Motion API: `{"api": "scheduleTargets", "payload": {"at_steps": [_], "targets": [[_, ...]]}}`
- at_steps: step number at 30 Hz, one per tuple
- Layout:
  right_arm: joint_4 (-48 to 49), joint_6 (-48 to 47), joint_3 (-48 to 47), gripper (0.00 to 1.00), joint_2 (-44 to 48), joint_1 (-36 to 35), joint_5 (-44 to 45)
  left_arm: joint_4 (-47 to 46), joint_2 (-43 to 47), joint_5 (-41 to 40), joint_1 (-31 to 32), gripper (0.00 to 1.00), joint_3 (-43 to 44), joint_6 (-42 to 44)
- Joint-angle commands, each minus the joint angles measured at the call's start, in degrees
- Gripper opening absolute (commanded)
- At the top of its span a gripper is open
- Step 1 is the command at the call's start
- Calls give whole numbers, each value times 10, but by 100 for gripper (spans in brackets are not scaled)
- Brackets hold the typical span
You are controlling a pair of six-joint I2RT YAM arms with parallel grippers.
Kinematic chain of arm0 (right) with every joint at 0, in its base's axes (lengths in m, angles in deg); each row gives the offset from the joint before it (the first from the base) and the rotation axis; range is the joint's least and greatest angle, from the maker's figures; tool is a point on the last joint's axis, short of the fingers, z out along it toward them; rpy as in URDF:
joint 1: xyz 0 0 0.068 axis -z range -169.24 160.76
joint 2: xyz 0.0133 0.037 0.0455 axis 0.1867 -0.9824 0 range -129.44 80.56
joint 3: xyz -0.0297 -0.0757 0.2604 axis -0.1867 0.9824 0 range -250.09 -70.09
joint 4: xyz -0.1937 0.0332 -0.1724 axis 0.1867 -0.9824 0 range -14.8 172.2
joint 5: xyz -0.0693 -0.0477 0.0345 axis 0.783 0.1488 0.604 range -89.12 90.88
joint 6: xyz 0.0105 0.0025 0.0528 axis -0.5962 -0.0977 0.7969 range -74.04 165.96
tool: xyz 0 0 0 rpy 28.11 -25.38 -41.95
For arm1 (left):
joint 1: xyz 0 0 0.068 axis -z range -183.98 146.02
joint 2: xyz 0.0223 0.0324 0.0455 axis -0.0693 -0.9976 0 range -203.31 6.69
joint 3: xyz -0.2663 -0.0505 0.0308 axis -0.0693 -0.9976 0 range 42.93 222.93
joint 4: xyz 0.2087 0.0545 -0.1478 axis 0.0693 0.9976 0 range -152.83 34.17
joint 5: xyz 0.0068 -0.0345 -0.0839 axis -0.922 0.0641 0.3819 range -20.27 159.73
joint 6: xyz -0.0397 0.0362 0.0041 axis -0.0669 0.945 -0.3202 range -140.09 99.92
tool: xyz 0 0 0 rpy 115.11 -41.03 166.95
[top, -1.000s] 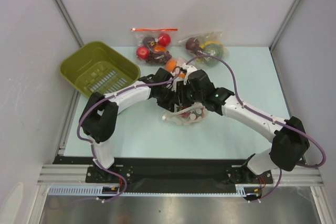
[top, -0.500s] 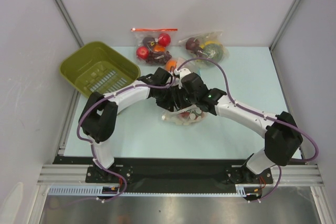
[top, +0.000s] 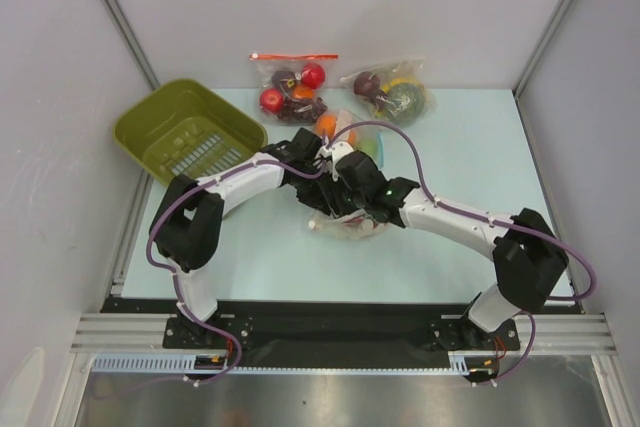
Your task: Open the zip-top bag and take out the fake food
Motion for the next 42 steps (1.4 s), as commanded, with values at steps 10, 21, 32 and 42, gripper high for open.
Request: {"api": "scheduleTargets", "payload": {"at_steps": [10, 21, 32, 42], "targets": [[-38, -54, -4, 52, -55, -35, 16, -28, 15, 30, 14, 21, 19, 19], [-149, -20, -43, 48, -32, -37, 39, -27, 12, 25, 14, 21, 20, 20], [-223, -38, -112, 54, -15, -48, 14, -28, 12, 29, 14, 22, 18, 18], [-242, -48, -135, 54, -28, -73, -27, -35, 17, 34, 14, 24, 7, 17]]}}
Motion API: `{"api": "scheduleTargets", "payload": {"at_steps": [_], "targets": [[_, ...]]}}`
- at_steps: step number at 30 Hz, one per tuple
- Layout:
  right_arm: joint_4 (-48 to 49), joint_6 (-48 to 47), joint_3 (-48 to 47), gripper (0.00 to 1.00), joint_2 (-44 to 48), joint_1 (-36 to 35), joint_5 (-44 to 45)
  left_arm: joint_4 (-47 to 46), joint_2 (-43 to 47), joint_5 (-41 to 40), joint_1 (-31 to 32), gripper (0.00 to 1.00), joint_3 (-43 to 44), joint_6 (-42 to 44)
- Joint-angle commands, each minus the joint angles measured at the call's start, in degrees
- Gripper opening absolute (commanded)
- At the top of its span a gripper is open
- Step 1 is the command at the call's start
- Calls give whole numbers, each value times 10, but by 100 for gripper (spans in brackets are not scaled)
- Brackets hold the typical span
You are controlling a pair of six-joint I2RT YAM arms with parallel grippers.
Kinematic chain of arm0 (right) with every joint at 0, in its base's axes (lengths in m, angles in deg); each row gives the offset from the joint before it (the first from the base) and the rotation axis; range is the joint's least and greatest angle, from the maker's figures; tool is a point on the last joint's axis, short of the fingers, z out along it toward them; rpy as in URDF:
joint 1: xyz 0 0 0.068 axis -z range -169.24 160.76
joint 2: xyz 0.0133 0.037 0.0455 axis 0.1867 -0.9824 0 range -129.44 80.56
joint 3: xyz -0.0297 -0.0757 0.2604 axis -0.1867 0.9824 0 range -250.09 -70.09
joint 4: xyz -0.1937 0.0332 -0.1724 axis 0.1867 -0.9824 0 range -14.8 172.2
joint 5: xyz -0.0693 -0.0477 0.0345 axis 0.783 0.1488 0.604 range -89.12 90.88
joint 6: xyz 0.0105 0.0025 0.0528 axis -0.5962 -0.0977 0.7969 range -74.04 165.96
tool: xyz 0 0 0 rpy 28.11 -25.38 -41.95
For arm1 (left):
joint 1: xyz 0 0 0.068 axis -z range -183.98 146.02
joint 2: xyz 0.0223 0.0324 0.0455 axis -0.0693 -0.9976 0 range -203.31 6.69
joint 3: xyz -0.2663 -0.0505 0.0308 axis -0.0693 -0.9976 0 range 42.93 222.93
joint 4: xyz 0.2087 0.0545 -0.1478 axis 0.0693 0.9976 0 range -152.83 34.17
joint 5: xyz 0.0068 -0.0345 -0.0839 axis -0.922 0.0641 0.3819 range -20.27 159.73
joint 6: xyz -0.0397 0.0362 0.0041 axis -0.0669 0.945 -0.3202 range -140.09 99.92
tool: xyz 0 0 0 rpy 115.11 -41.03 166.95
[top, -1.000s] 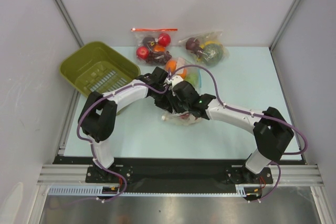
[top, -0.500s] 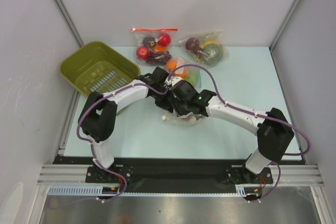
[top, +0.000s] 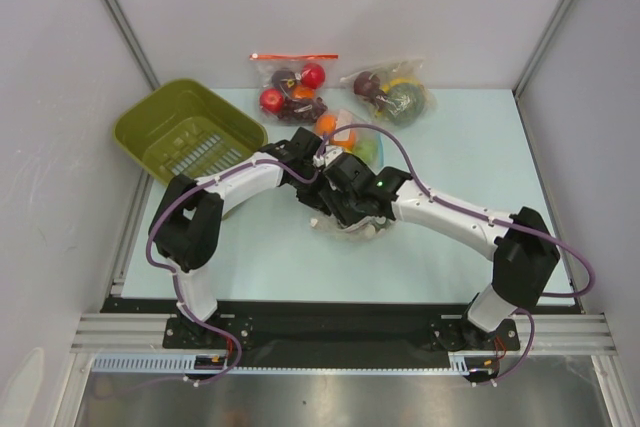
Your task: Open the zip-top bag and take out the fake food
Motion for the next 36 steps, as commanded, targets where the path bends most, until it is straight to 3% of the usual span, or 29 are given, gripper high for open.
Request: {"api": "scheduleTargets", "payload": {"at_steps": [1, 7, 14, 30, 36], "targets": [[1, -52, -29, 54, -7, -41, -79, -37, 16, 21, 19, 24, 7, 16], [-19, -77, -44, 55, -23, -46, -129, -36, 14, 23, 19, 25, 7, 17], [13, -100, -5, 55, -26, -47, -126, -36, 11, 22, 19, 25, 6, 17], [121, -155, 73, 55, -45, -49, 13, -30, 11, 23, 19, 27, 11, 18], [143, -182, 89, 55, -48, -49, 28, -29, 9, 23, 19, 27, 12, 18]]}}
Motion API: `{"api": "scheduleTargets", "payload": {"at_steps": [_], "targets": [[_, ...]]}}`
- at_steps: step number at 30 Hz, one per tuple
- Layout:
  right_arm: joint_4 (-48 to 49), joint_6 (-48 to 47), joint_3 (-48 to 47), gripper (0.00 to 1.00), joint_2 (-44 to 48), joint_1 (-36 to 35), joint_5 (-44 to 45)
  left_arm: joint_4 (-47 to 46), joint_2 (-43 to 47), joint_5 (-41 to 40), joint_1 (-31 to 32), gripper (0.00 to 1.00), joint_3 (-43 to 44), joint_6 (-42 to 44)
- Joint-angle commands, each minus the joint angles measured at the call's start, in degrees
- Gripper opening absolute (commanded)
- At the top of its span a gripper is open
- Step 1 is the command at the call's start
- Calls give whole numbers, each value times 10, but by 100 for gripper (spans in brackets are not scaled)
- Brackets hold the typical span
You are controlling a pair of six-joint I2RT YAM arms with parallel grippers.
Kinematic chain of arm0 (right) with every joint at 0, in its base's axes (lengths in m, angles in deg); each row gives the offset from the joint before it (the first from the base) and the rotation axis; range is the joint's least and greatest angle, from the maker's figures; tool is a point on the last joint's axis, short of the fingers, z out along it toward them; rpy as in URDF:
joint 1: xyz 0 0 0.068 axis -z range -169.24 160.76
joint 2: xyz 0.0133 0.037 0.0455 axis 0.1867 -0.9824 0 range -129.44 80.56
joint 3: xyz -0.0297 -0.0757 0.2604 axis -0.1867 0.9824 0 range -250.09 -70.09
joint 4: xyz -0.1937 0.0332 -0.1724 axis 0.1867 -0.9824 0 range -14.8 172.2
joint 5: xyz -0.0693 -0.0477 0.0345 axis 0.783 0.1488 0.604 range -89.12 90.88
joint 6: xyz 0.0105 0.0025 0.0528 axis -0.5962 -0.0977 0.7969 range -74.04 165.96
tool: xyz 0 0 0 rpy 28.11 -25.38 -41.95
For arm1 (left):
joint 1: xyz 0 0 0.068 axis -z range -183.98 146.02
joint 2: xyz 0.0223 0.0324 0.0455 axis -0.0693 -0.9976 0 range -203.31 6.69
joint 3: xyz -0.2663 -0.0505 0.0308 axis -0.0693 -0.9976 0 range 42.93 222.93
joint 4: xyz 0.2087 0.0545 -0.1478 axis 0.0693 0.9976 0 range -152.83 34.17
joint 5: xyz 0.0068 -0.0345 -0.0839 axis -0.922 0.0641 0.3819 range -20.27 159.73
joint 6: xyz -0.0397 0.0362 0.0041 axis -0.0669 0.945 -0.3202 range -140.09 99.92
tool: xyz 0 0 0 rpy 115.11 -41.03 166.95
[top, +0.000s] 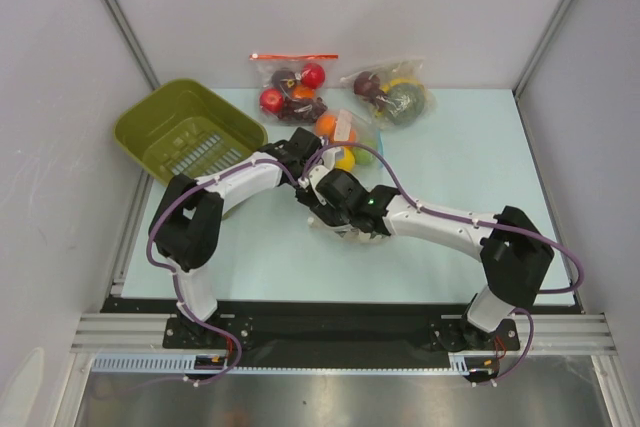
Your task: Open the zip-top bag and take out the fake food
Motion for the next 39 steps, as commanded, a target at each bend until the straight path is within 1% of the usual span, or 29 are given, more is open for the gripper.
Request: {"api": "scheduleTargets", "payload": {"at_steps": [1, 7, 10, 11, 13, 14, 15, 17, 21, 28, 36, 37, 39], "targets": [[19, -58, 23, 55, -38, -16, 1, -29, 10, 16, 23, 27, 15, 11], [33, -60, 31, 49, -57, -16, -5, -27, 11, 15, 23, 28, 16, 13], [39, -62, 32, 33, -67, -16, -5, -27, 10, 14, 23, 27, 17, 14], [41, -62, 32, 23, -73, -16, -1, -27, 9, 14, 23, 28, 17, 13], [44, -62, 30, 12, -75, -16, -5, -26, 6, 14, 23, 28, 20, 15], [43, -60, 27, 3, -75, -15, -4, -24, 5, 10, 22, 28, 21, 15], [41, -59, 25, 0, -69, -14, -4, -24, 4, 10, 22, 28, 21, 16], [37, -52, 23, 0, -58, -15, 0, -22, 2, 7, 21, 28, 21, 15], [32, -28, 28, 0, 3, -13, 15, -25, 4, 5, 18, 29, 22, 13], [22, 28, -2, 0, 88, -10, 76, -29, 14, 11, 18, 34, 36, 6], [39, 66, -43, 0, 118, -9, 180, -31, 29, 17, 19, 35, 35, -3], [49, 69, -48, 0, 118, -8, 202, -33, 31, 15, 19, 36, 34, -4], [71, 71, -57, 0, 124, -7, 218, -36, 34, 16, 19, 36, 31, -5]]}}
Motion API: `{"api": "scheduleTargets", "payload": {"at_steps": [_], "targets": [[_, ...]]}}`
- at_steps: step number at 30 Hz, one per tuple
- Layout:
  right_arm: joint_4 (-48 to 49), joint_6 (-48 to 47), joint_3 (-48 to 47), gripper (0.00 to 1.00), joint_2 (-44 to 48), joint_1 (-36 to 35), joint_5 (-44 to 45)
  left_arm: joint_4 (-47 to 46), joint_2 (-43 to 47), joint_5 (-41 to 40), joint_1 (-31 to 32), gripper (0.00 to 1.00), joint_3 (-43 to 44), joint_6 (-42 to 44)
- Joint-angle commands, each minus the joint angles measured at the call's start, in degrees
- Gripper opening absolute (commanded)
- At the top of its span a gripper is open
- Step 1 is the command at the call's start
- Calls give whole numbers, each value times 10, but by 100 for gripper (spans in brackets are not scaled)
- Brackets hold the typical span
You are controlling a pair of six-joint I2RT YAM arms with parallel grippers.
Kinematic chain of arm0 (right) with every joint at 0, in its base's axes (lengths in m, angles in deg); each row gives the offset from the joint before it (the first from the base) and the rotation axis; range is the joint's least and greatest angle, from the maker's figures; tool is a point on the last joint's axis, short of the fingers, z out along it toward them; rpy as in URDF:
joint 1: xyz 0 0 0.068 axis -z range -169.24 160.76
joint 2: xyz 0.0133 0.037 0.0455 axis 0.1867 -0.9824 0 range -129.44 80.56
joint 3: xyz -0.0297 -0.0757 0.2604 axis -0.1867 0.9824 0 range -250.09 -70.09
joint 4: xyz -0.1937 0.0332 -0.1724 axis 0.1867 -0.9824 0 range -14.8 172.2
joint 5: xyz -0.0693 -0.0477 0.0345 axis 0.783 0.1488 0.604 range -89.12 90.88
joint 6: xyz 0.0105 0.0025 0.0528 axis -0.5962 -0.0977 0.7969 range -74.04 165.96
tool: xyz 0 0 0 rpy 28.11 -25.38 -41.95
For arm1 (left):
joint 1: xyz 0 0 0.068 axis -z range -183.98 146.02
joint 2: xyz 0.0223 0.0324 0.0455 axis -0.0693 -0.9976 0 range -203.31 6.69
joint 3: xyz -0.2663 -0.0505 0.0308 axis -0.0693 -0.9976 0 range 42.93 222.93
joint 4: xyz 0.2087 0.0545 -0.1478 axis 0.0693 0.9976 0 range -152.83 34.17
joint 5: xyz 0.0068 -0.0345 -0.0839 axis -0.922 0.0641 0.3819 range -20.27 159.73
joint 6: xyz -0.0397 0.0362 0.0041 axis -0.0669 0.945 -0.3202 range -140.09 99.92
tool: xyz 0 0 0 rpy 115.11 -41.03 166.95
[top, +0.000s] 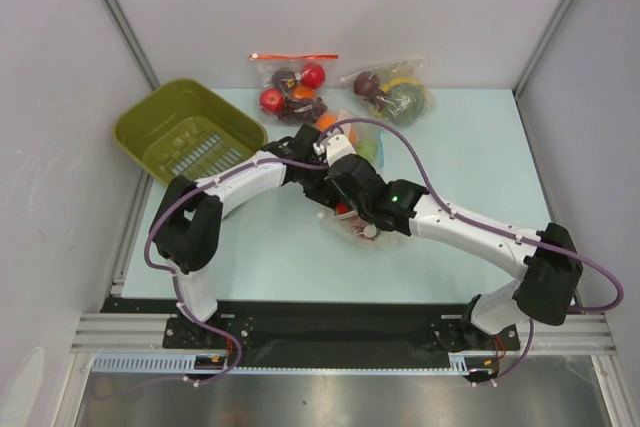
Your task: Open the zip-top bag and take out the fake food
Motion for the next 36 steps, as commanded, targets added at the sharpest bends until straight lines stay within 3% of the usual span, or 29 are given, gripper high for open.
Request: {"api": "scheduleTargets", "payload": {"at_steps": [1, 7, 25, 36], "targets": [[63, 19, -39, 0, 29, 0, 76, -17, 33, 8, 5, 37, 8, -4], [90, 46, -71, 0, 38, 7, 87, -17, 30, -1, 4, 38, 6, -3], [152, 214, -5, 0, 147, 76, 31, -43, 23, -17, 4, 47, -4, 11], [305, 274, 56, 0, 157, 93, -28, -74, 36, 37, 3, 51, 3, -9]]}}
